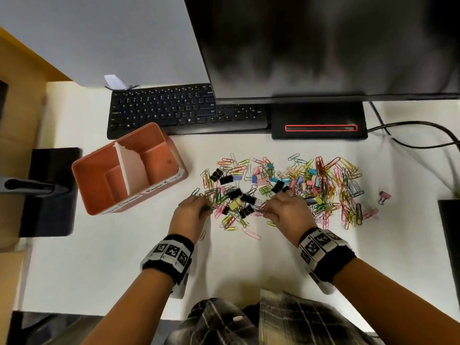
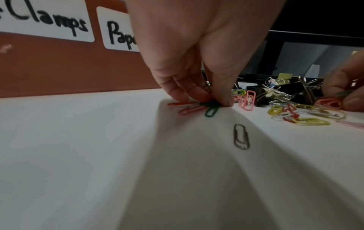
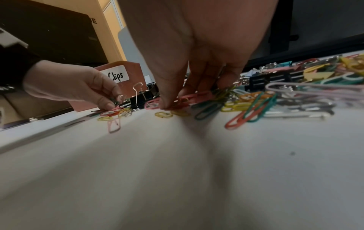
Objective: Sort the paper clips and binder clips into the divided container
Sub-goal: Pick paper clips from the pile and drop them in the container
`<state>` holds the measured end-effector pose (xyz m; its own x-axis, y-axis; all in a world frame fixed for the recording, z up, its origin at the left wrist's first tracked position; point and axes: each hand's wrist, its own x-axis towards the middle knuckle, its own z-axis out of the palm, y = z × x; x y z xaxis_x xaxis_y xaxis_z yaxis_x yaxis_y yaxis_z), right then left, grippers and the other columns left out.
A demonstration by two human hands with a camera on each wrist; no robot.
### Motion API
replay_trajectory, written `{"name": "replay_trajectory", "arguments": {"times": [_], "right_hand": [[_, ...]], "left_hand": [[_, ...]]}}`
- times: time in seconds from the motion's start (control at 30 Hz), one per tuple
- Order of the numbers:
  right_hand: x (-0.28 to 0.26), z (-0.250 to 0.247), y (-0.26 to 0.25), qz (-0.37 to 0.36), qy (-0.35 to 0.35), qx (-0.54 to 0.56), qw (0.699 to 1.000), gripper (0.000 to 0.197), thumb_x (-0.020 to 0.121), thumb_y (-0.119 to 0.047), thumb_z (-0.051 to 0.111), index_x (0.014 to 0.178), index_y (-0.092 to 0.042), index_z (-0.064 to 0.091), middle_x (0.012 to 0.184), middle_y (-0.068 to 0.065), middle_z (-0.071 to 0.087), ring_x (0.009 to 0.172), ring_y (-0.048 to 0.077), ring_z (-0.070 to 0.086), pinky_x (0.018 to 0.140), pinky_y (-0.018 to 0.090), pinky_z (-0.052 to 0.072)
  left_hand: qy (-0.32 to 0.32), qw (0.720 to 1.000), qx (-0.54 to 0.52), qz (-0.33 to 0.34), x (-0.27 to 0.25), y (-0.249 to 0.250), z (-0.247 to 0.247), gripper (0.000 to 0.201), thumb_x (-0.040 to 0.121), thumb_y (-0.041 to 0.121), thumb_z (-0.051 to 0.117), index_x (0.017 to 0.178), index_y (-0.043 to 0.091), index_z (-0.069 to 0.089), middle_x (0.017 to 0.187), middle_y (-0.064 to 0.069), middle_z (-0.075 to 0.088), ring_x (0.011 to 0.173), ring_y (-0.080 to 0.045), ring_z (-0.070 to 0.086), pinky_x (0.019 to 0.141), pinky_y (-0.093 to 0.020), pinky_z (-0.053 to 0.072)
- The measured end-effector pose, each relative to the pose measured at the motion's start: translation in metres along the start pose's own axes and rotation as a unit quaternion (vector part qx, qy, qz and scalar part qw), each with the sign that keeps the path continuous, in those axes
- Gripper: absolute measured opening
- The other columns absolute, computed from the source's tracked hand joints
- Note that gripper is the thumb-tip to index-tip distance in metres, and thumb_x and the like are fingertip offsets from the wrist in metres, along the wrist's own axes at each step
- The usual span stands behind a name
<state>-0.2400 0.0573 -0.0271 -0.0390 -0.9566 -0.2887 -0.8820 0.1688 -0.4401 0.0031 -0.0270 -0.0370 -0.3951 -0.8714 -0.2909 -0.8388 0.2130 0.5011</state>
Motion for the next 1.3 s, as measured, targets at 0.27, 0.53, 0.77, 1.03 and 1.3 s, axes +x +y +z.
{"name": "replay_trajectory", "arguments": {"times": [0.27, 0.53, 0.77, 1.03, 1.3], "right_hand": [[-0.003, -0.015, 0.006, -0.009, -0.002, 0.020, 1.000, 0.014, 0.084, -0.032, 0.063, 0.082, -0.020, 0.070, 0.078, -0.002, 0.071, 0.084, 0.023, 0.060, 0.081, 0.038, 0.045], [-0.001, -0.056, -0.021, -0.070, 0.020, 0.070, 0.995, 0.017, 0.086, -0.035, 0.060, 0.090, -0.022, 0.070, 0.076, -0.003, 0.070, 0.069, 0.015, 0.060, 0.068, 0.029, 0.052], [0.065, -0.080, -0.136, -0.127, 0.057, 0.077, 0.987, 0.028, 0.088, -0.045, 0.048, 0.094, -0.026, 0.067, 0.088, -0.006, 0.070, 0.086, 0.015, 0.056, 0.079, 0.032, 0.046], [0.097, -0.034, -0.167, -0.076, -0.015, 0.190, 0.979, 0.027, 0.087, -0.023, 0.058, 0.114, -0.022, 0.059, 0.095, -0.005, 0.057, 0.072, 0.011, 0.052, 0.076, 0.029, 0.048], [0.074, 0.002, -0.116, -0.113, -0.139, -0.029, 0.983, 0.064, 0.079, -0.013, 0.065, 0.137, -0.019, 0.039, 0.136, 0.003, 0.044, 0.119, 0.021, 0.046, 0.099, 0.036, 0.044]], "left_hand": [[0.039, 0.999, 0.020, -0.024, -0.004, 0.010, -0.006, 0.009, 0.078, 0.014, 0.070, 0.087, 0.013, 0.071, 0.086, -0.004, 0.067, 0.080, -0.024, 0.061, 0.070, -0.020, 0.037], [0.161, 0.973, -0.128, -0.101, -0.026, 0.032, -0.065, 0.007, 0.078, 0.010, 0.072, 0.082, 0.010, 0.066, 0.083, -0.004, 0.068, 0.066, -0.011, 0.061, 0.065, -0.005, 0.044], [0.230, 0.958, -0.114, -0.129, -0.005, 0.005, -0.155, 0.014, 0.080, 0.015, 0.070, 0.090, 0.008, 0.065, 0.086, 0.000, 0.064, 0.076, -0.012, 0.058, 0.063, 0.000, 0.036], [0.200, 0.977, -0.072, 0.001, -0.012, -0.003, -0.151, 0.027, 0.082, 0.022, 0.066, 0.109, 0.018, 0.061, 0.100, 0.002, 0.057, 0.088, -0.017, 0.058, 0.079, -0.031, 0.049], [-0.027, 0.997, -0.071, -0.019, -0.026, -0.023, -0.040, 0.087, 0.070, 0.044, 0.075, 0.141, 0.019, 0.031, 0.133, -0.002, 0.039, 0.124, -0.021, 0.039, 0.106, -0.028, 0.028]]}}
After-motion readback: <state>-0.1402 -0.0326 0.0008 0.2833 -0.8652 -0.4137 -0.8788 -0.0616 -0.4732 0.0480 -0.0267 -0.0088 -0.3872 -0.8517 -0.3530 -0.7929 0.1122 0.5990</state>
